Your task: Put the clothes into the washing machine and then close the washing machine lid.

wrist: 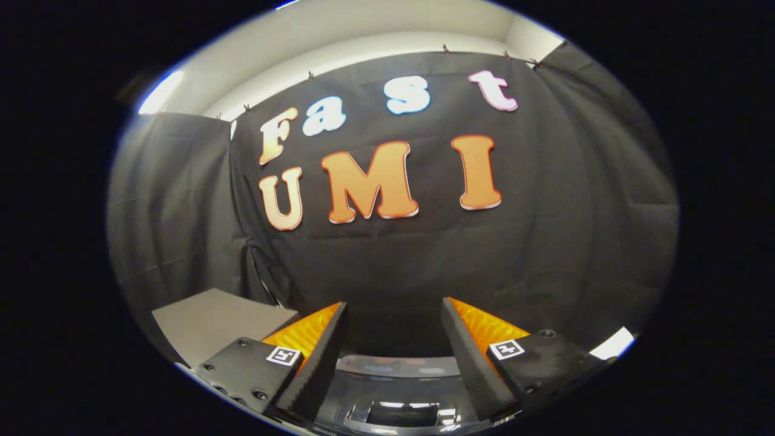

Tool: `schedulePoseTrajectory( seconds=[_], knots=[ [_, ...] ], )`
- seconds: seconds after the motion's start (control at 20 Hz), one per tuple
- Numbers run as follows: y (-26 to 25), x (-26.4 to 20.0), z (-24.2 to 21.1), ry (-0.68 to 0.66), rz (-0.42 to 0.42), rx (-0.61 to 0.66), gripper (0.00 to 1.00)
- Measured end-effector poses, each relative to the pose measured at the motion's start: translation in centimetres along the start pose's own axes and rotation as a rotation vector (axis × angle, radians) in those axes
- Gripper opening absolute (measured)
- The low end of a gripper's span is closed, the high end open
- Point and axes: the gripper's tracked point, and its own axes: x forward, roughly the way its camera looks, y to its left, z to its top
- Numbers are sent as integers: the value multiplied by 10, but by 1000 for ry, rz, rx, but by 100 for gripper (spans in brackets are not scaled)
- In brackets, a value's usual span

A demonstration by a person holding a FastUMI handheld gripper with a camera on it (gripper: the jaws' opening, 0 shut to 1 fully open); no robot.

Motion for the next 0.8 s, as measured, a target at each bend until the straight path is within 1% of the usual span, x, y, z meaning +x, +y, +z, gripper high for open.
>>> schedulePoseTrajectory(
  seconds=[0.2,0.35,0.45,0.8],
  knots=[
    [-5,-13,35,-39,5,44,98],
    [-18,-20,52,-64,-13,66,98],
    [-27,-25,57,-70,-26,59,98],
    [-36,-41,64,-67,-27,23,98]
  ],
)
